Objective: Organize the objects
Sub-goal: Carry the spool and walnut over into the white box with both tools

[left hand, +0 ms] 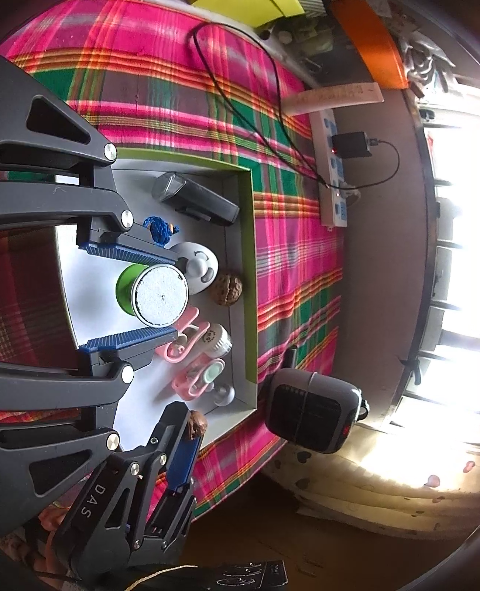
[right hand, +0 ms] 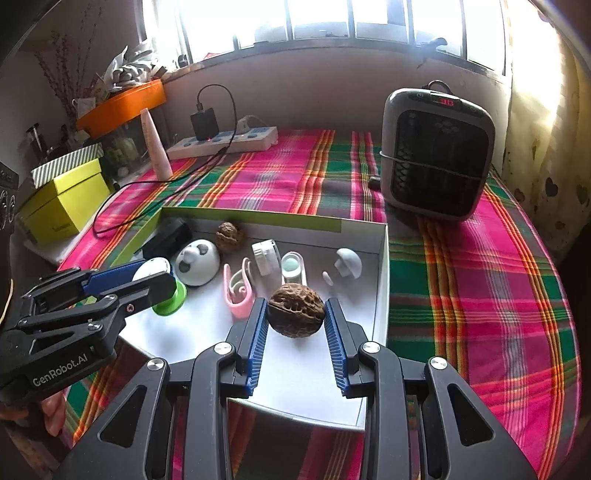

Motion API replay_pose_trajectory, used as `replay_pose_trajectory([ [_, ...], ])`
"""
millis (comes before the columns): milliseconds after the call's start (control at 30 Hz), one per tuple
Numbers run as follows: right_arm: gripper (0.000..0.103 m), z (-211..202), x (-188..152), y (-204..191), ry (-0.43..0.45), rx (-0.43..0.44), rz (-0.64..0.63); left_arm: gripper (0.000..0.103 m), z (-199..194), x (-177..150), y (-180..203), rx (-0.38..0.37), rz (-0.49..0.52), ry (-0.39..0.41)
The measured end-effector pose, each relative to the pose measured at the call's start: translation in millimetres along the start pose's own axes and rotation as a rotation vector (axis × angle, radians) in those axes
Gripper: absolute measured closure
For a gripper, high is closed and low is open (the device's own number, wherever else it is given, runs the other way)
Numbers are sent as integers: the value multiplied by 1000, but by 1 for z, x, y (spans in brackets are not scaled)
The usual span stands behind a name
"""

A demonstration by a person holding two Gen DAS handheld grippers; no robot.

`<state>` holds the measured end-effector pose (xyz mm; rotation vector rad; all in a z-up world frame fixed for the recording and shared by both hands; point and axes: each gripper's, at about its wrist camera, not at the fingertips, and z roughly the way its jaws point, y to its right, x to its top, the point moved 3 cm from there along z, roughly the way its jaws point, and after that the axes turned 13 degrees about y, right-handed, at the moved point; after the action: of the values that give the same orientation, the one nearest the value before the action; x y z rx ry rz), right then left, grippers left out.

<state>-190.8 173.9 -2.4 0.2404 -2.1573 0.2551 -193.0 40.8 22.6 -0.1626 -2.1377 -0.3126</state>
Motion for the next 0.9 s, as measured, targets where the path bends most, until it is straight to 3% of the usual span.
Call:
replay_pose_trajectory([
  [900,71,16,-12,0,-40,-26,-46,71,16,-8,2,-3,12,-32],
])
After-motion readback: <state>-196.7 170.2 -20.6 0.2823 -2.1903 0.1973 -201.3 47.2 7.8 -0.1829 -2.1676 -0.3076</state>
